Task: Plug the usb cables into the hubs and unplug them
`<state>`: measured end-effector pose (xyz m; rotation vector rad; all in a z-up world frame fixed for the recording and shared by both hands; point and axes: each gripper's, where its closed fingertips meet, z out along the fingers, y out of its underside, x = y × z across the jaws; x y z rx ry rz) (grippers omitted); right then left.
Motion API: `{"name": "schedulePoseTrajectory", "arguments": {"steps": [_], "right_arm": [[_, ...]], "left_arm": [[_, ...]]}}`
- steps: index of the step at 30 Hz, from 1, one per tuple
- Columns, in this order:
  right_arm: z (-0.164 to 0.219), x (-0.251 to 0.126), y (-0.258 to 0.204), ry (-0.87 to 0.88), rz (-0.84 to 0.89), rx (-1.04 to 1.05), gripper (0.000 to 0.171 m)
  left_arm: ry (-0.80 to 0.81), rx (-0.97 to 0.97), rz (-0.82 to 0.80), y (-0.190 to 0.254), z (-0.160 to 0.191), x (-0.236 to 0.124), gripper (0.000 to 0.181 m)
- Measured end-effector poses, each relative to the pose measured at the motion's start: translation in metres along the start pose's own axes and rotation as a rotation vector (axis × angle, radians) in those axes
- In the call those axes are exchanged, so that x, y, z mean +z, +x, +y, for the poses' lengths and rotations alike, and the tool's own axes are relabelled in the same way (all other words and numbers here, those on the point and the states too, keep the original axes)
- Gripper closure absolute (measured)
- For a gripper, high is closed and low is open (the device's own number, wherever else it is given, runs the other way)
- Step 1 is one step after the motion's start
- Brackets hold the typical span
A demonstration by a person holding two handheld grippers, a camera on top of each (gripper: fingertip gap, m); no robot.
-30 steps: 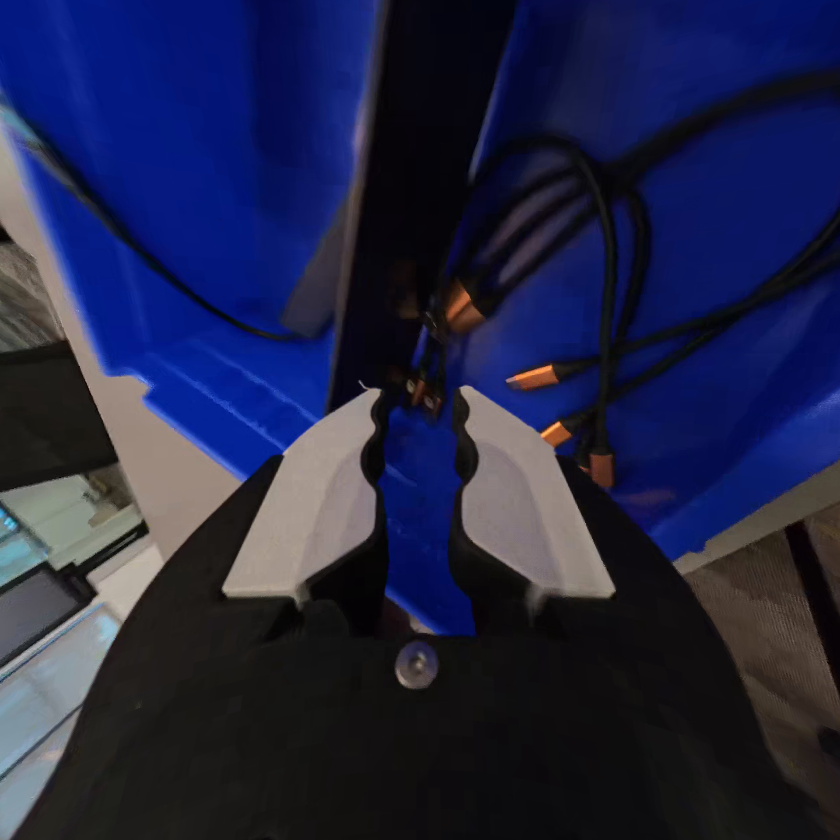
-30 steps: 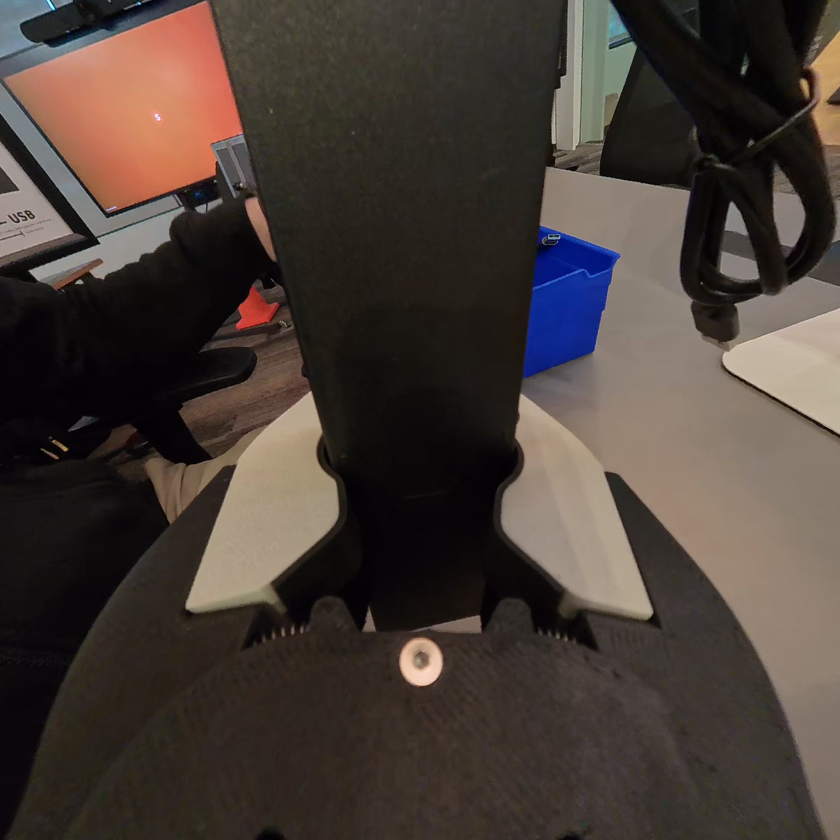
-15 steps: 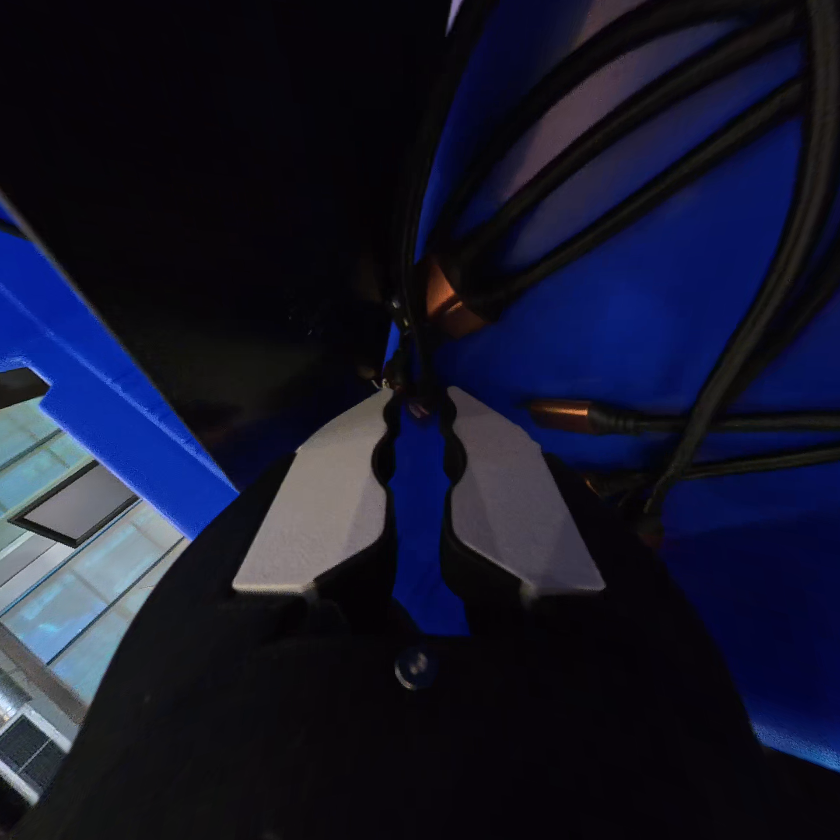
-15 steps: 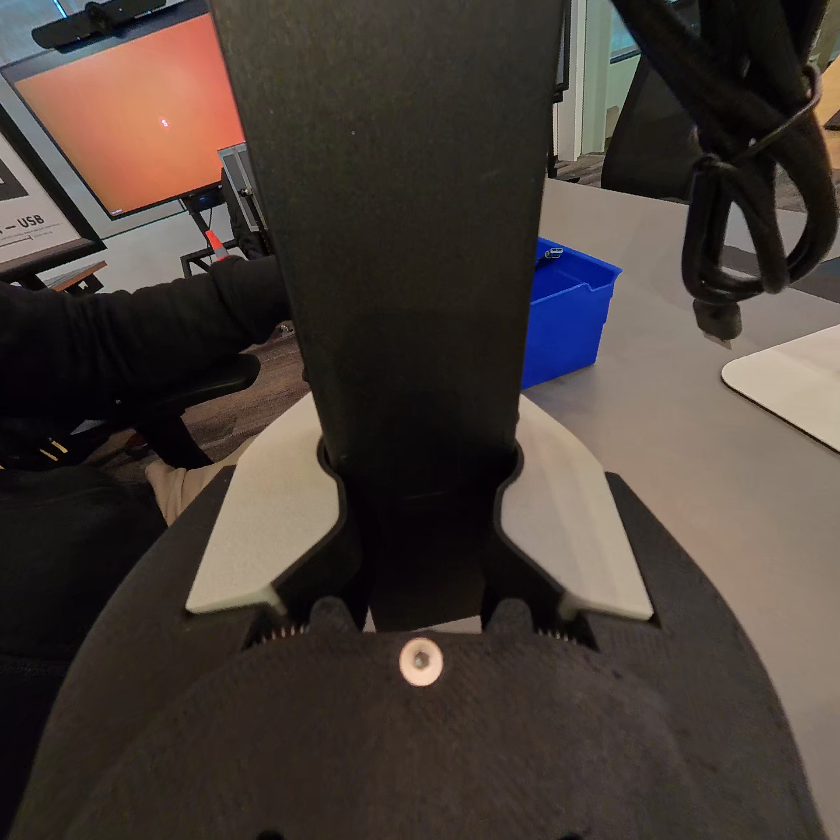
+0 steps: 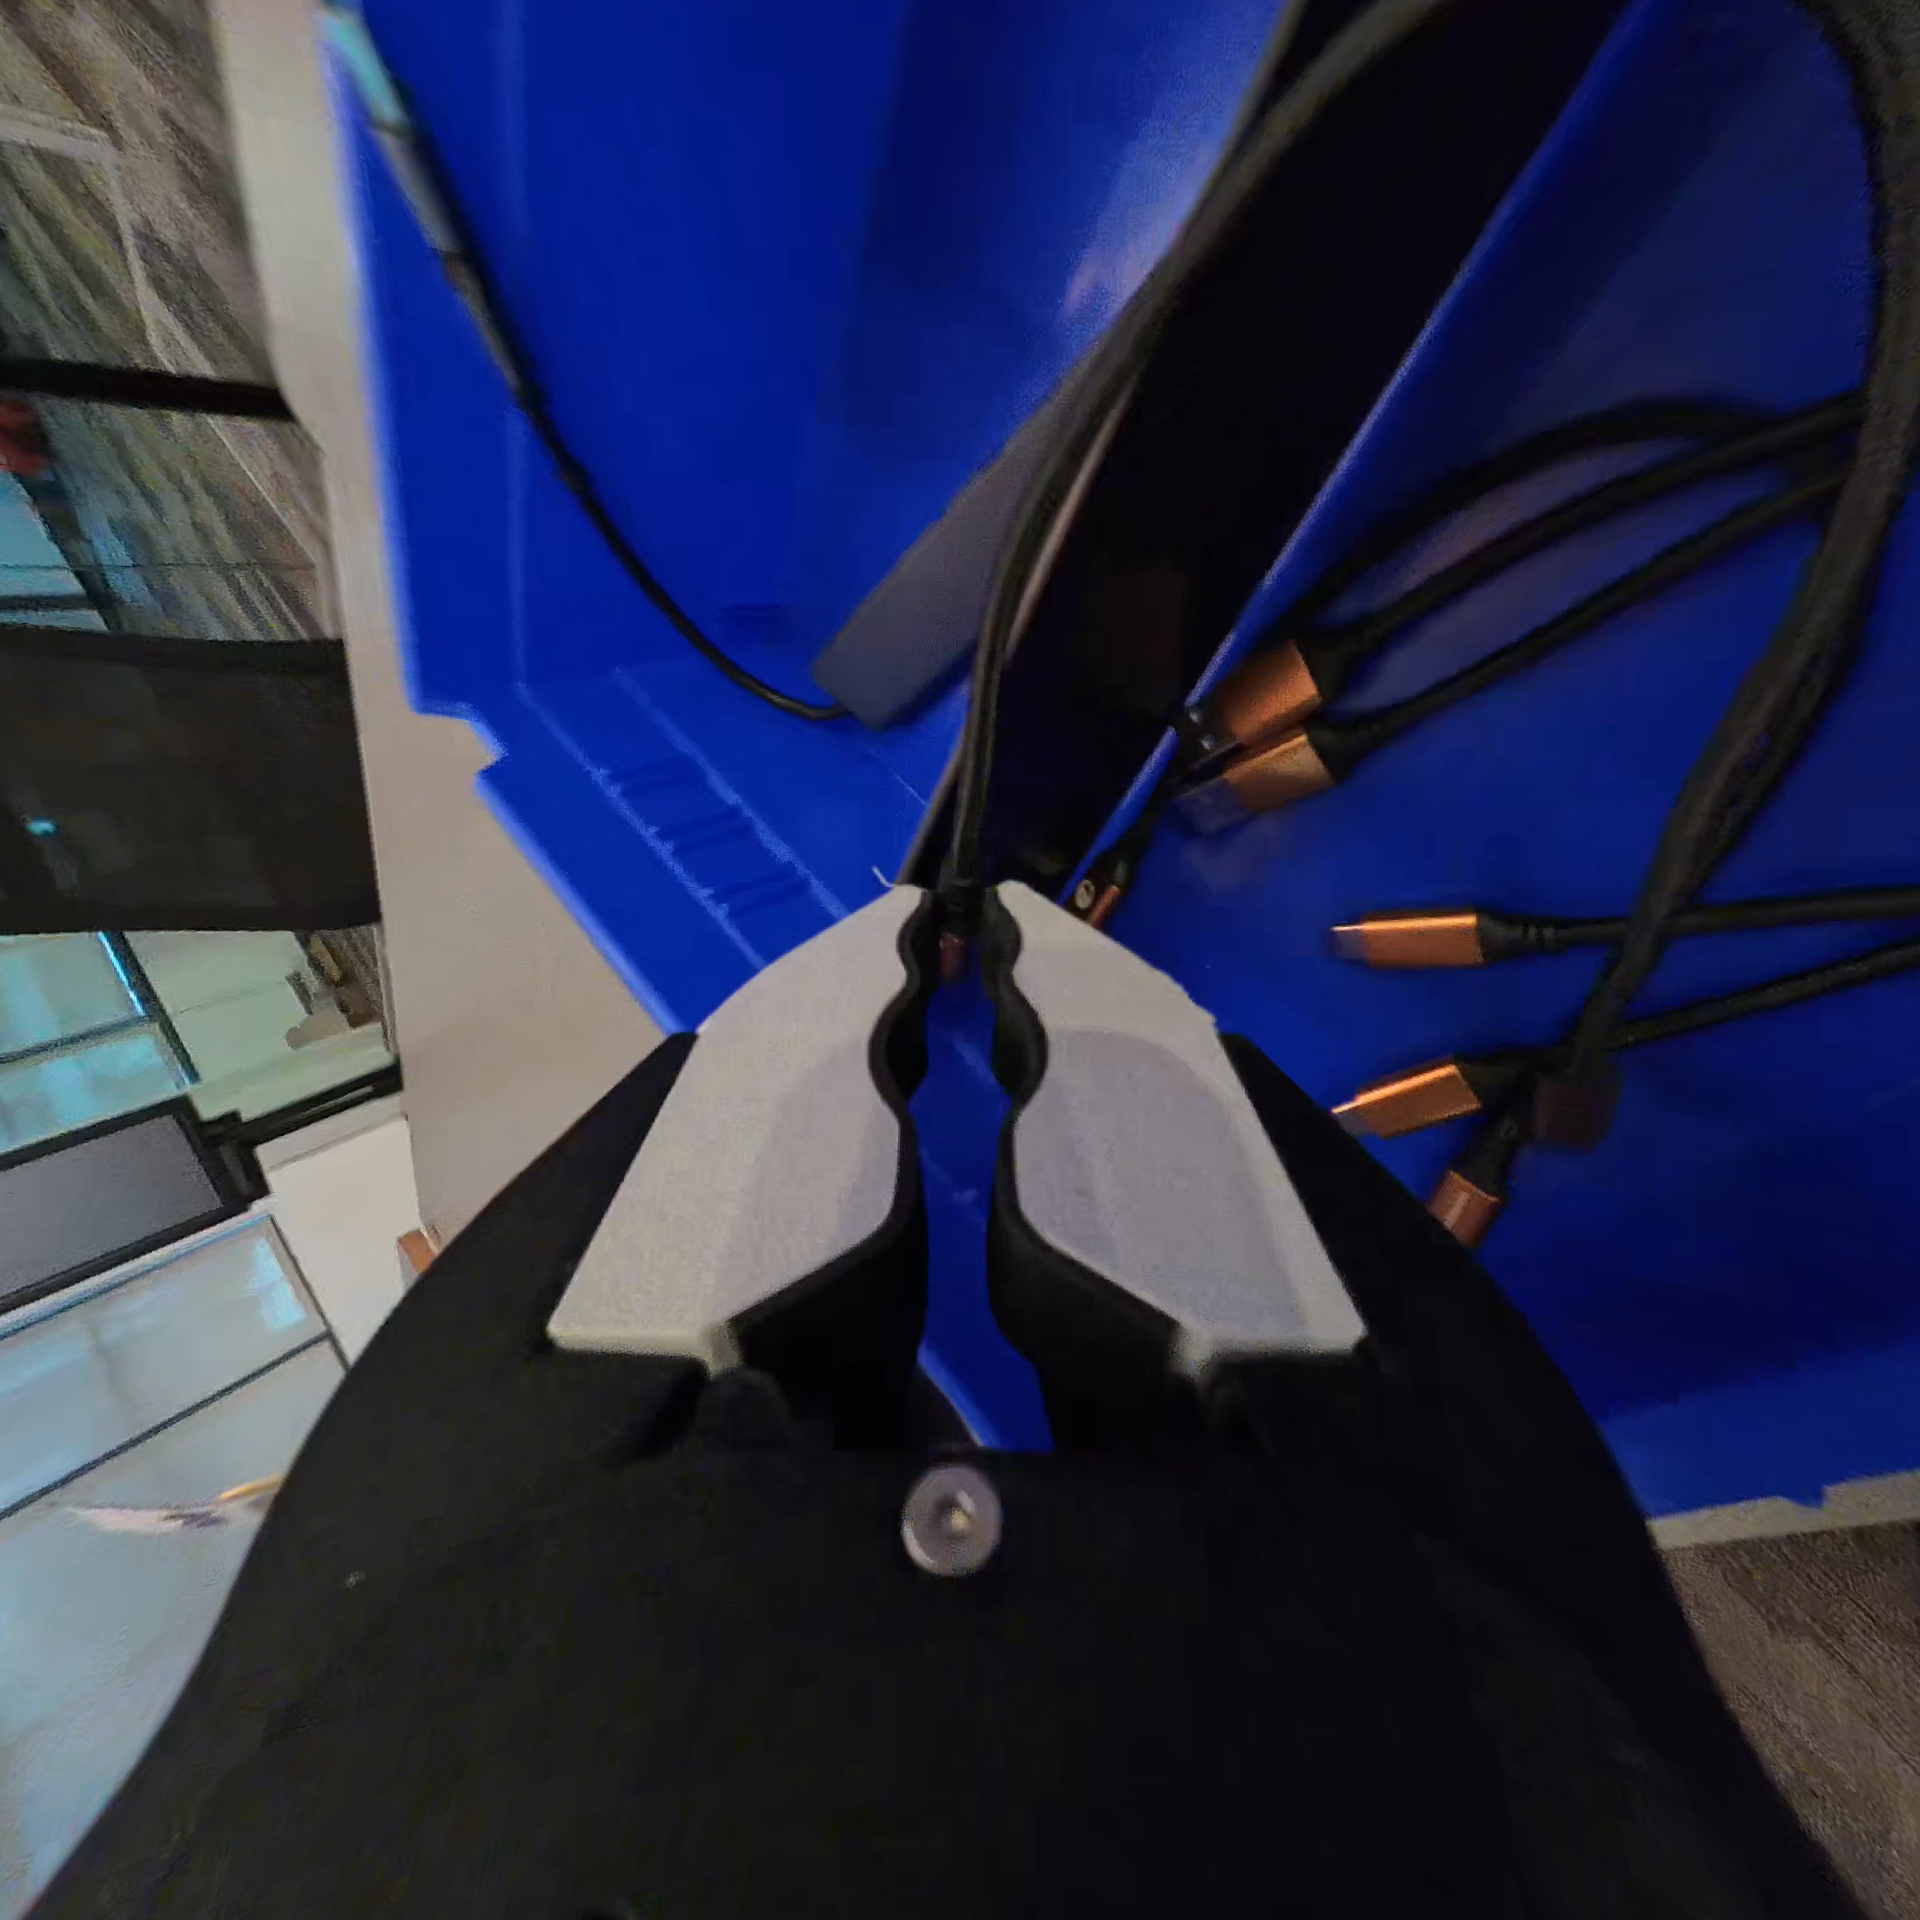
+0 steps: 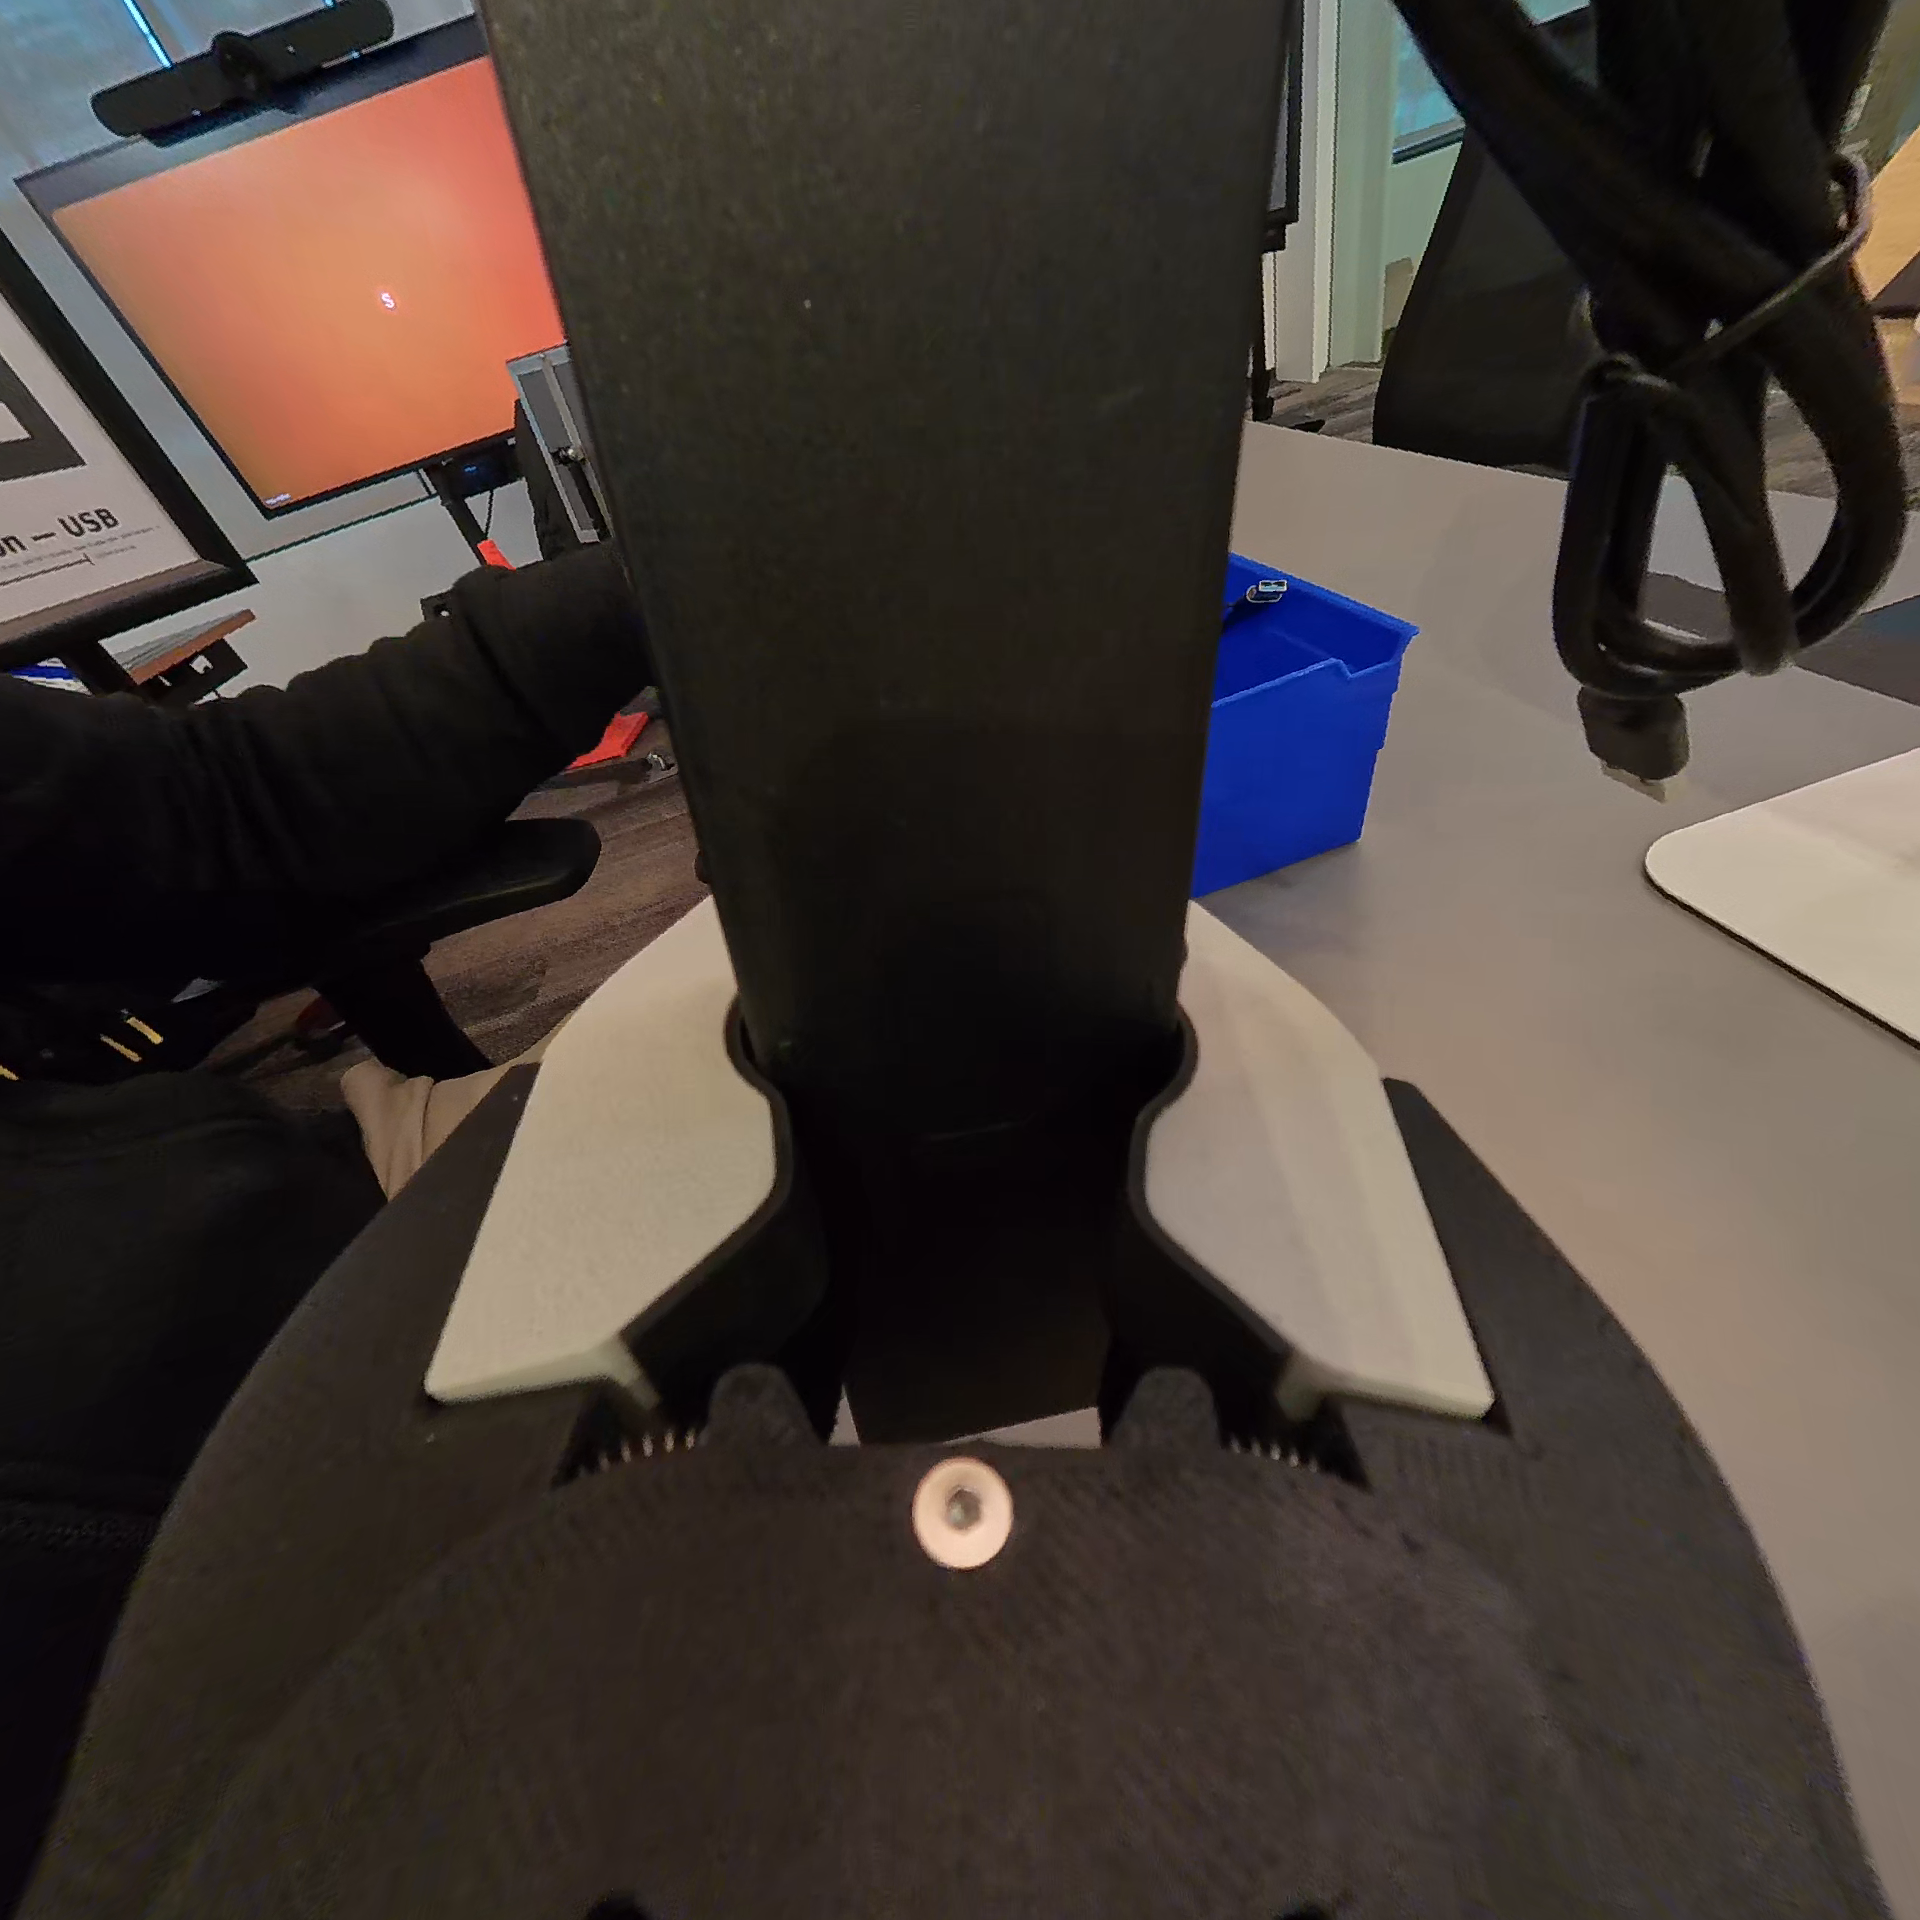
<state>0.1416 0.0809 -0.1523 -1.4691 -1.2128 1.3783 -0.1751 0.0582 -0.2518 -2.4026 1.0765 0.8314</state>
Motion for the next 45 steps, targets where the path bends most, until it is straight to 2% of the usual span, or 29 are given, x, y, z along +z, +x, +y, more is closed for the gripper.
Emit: {"name": "schedulePoseTrajectory", "arguments": {"steps": [8,14,20,26,31,35,40,45], "right_arm": [[-0.002,-0.001,0.000,0.009,-0.004,0.005,0.104],[-0.003,-0.001,0.000,0.018,-0.010,0.010,0.104],[-0.003,-0.001,-0.002,0.019,-0.017,0.009,0.103],[-0.004,-0.002,-0.002,0.030,-0.025,0.015,0.104],[-0.006,-0.005,-0.002,0.038,-0.025,0.013,0.103],[-0.012,-0.011,0.000,0.074,-0.025,0.017,0.104],[-0.023,-0.025,-0.003,0.146,-0.081,0.040,0.104],[-0.029,-0.033,-0.009,0.195,-0.176,0.094,0.103]], "left_arm": [[0.333,-0.123,-0.049,-0.032,-0.030,-0.042,0.174],[0.631,-0.210,-0.024,-0.041,-0.064,-0.080,0.174],[0.956,-0.288,0.087,-0.036,-0.107,-0.127,0.173],[1.174,-0.344,0.275,-0.020,-0.151,-0.168,0.174],[1.271,-0.423,0.449,-0.008,-0.183,-0.185,0.174],[1.268,-0.483,0.507,0.001,-0.215,-0.186,0.174],[1.327,-0.386,0.541,0.018,-0.251,-0.204,0.174],[1.439,-0.294,0.532,0.026,-0.266,-0.233,0.174]]}}
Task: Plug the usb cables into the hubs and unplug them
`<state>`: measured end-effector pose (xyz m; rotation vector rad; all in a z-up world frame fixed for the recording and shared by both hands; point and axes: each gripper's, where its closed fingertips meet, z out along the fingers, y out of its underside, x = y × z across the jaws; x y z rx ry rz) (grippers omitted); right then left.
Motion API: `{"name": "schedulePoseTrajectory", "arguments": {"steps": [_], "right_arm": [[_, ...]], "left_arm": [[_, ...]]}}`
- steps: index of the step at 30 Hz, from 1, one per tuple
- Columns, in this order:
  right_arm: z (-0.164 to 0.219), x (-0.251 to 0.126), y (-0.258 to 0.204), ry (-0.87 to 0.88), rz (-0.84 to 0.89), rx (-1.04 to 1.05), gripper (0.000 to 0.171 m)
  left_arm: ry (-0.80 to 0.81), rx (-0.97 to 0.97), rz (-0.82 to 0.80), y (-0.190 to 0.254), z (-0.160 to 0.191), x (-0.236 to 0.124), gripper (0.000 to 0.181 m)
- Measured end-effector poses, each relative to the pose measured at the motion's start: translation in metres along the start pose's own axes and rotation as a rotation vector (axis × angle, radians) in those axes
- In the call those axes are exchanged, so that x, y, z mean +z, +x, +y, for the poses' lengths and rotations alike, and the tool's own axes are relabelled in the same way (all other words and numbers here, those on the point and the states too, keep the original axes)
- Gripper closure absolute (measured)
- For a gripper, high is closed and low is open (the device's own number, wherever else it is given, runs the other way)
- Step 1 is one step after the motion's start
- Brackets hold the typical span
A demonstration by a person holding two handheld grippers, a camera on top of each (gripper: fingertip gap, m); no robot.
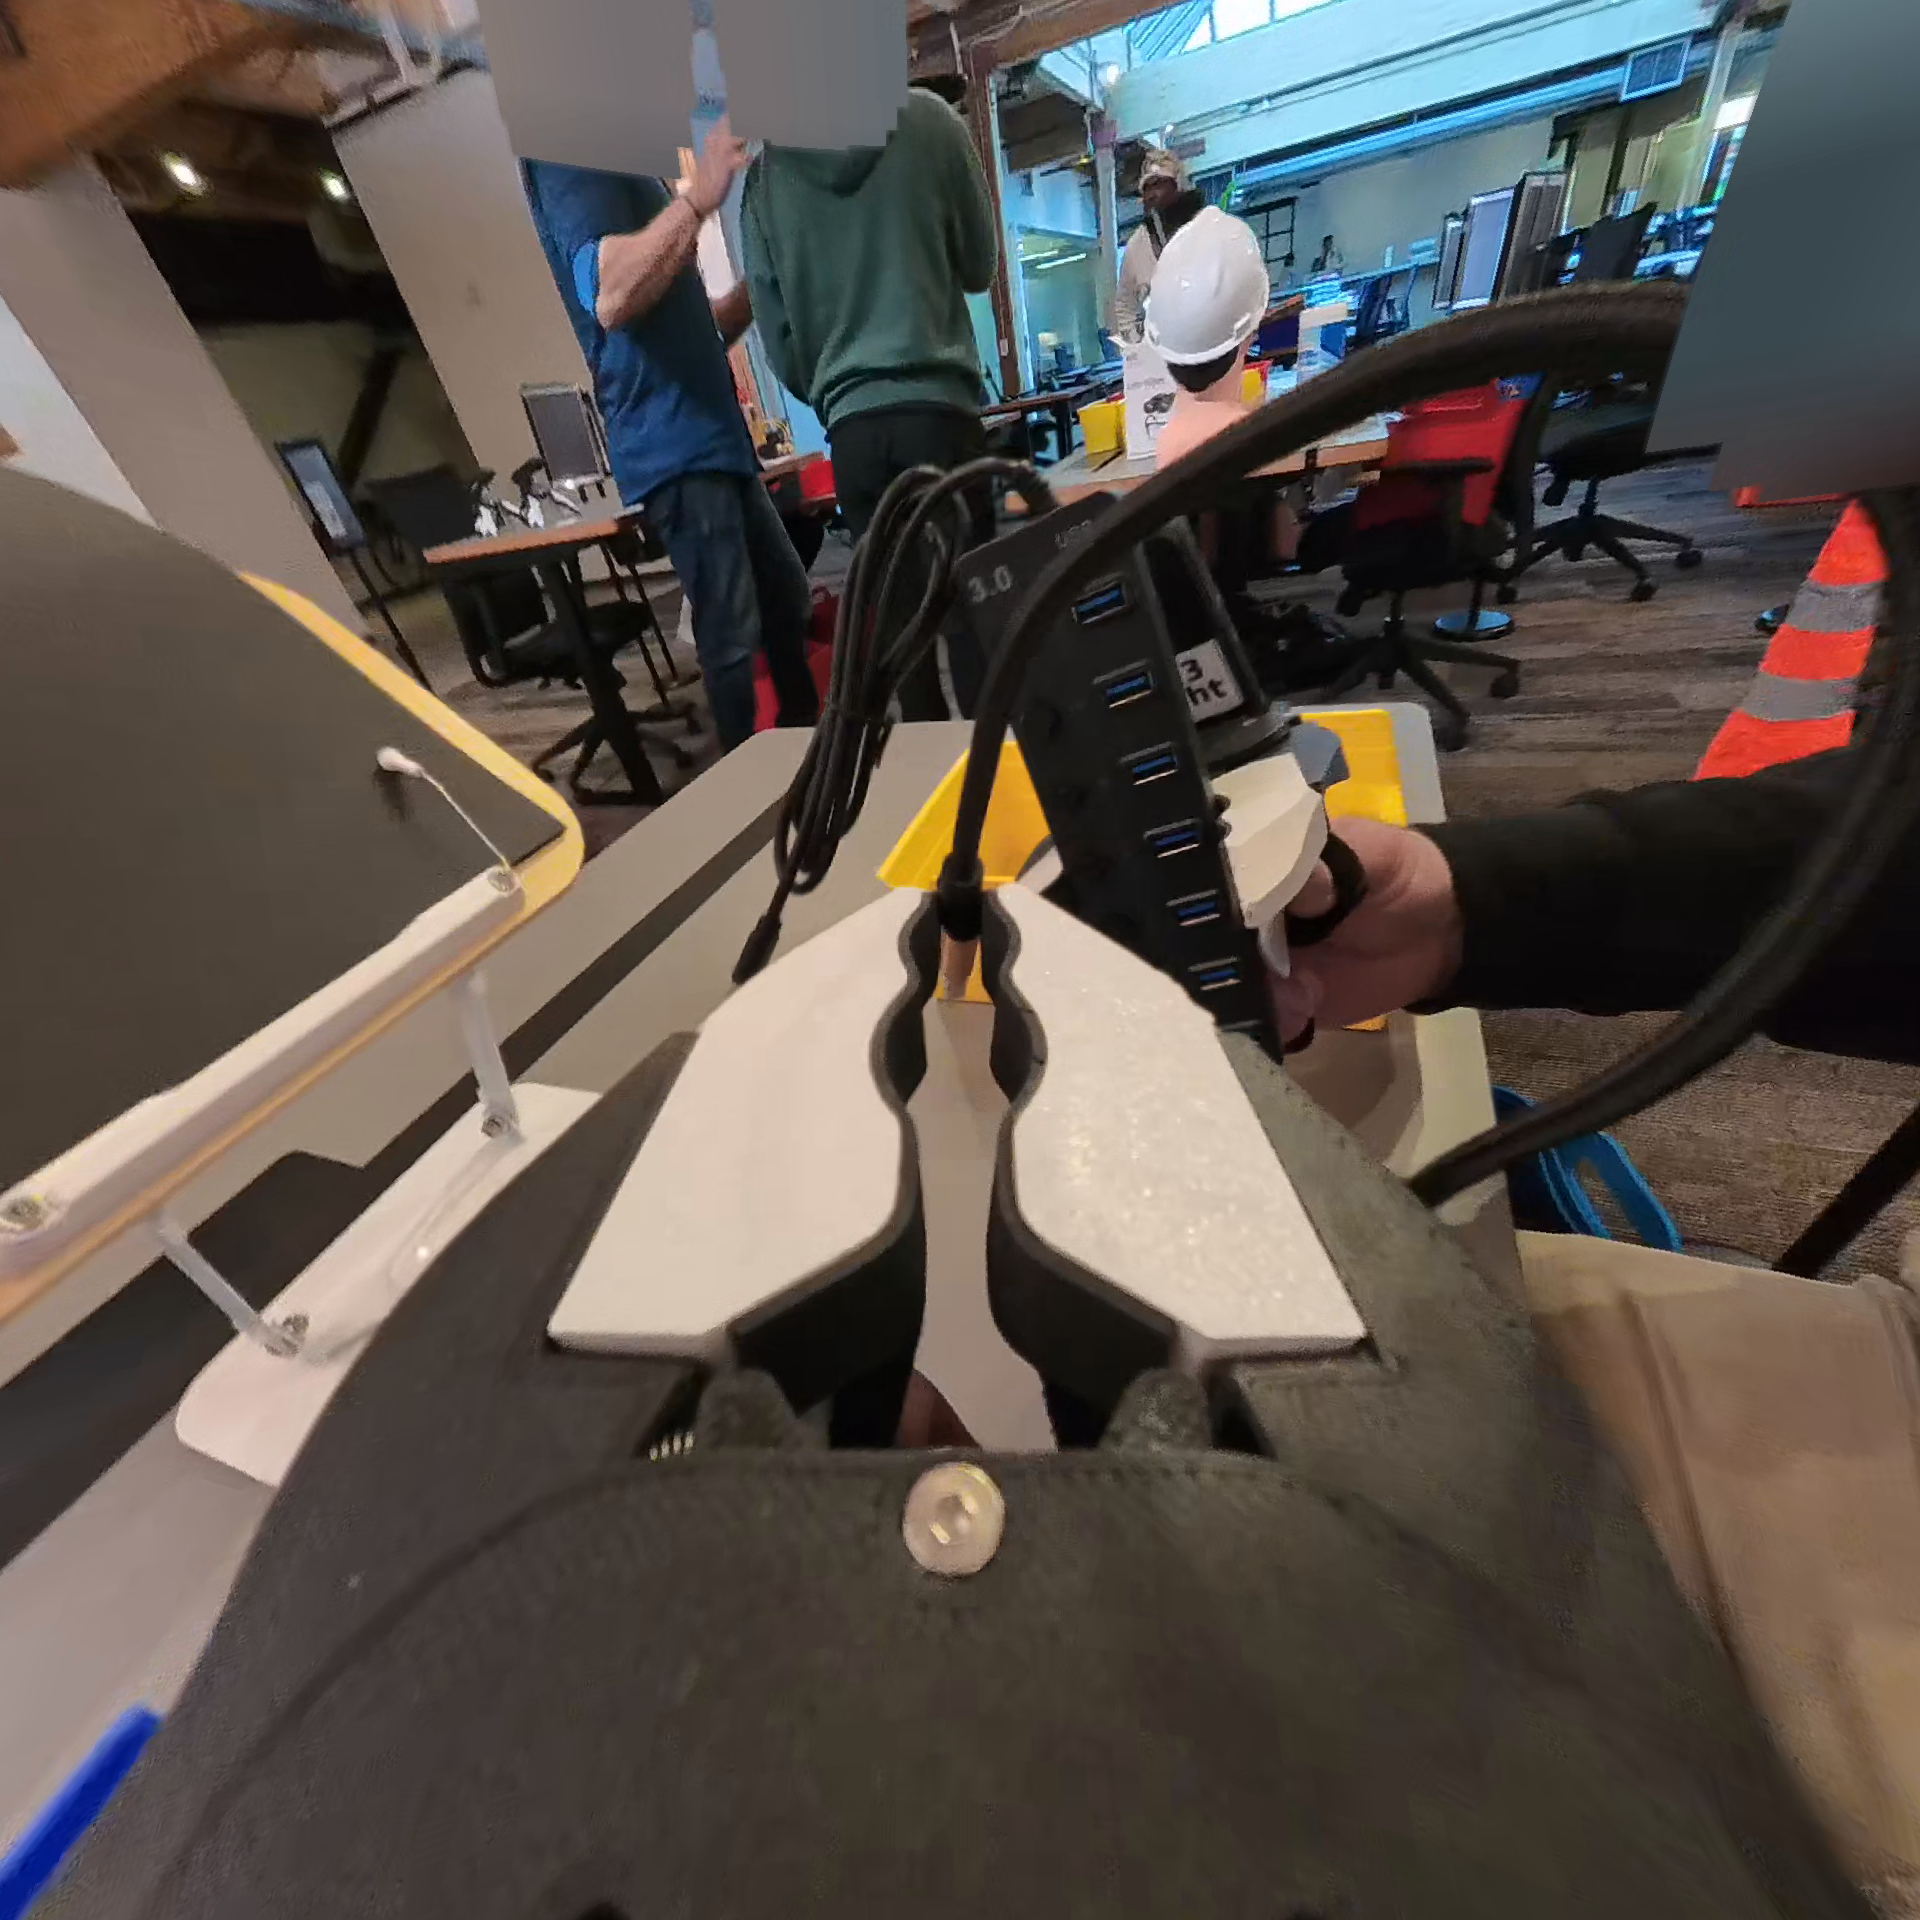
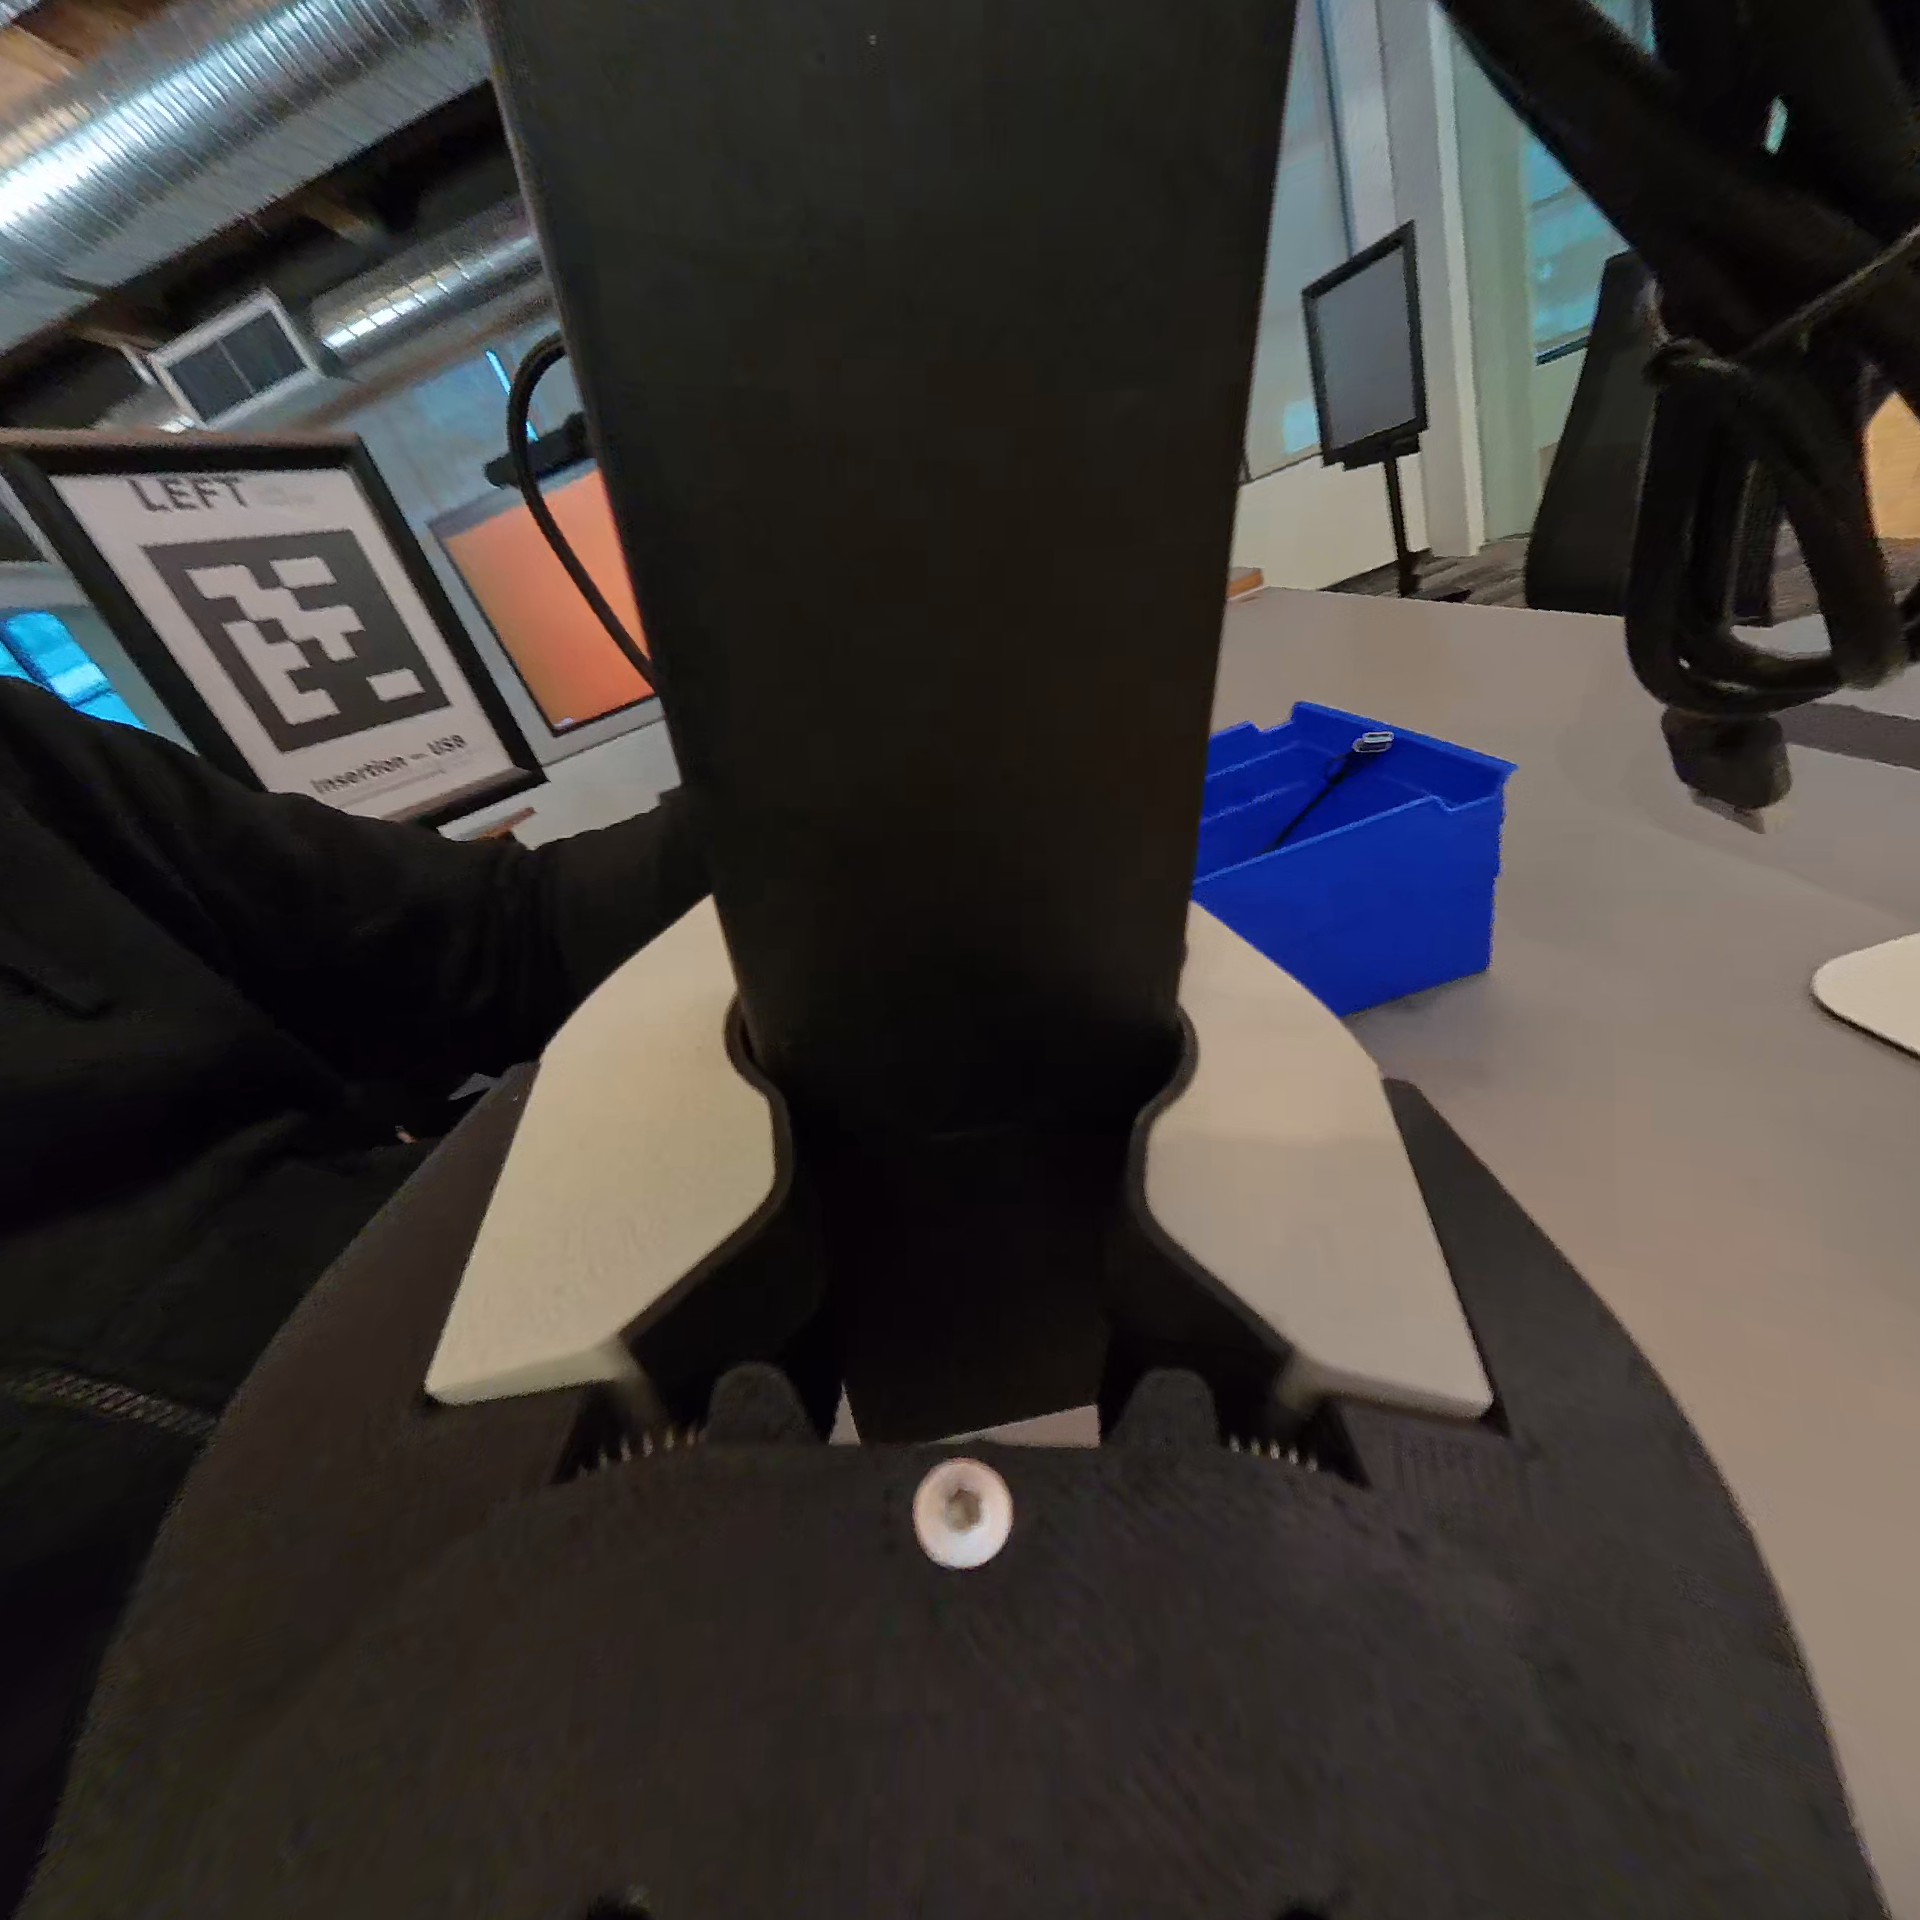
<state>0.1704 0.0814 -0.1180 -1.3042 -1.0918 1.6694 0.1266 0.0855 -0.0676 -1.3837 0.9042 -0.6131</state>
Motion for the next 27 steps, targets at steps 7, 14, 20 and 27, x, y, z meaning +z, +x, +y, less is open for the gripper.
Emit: {"name": "schedulePoseTrajectory", "arguments": {"steps": [7,14,20,27], "right_arm": [[0.010,0.007,-0.006,-0.041,-0.063,0.043,0.103],[0.006,-0.003,0.013,-0.023,0.052,0.031,0.103],[0.002,-0.009,0.015,0.001,0.061,0.024,0.103],[0.001,-0.010,0.015,-0.008,0.068,0.013,0.103]], "left_arm": [[-0.025,0.131,0.025,0.012,0.006,0.007,0.173],[-0.315,0.352,-0.050,-0.002,0.072,0.021,0.173],[-0.632,0.674,-0.056,-0.007,0.140,0.027,0.171],[-0.853,0.695,0.006,-0.009,0.181,0.014,0.154]]}}
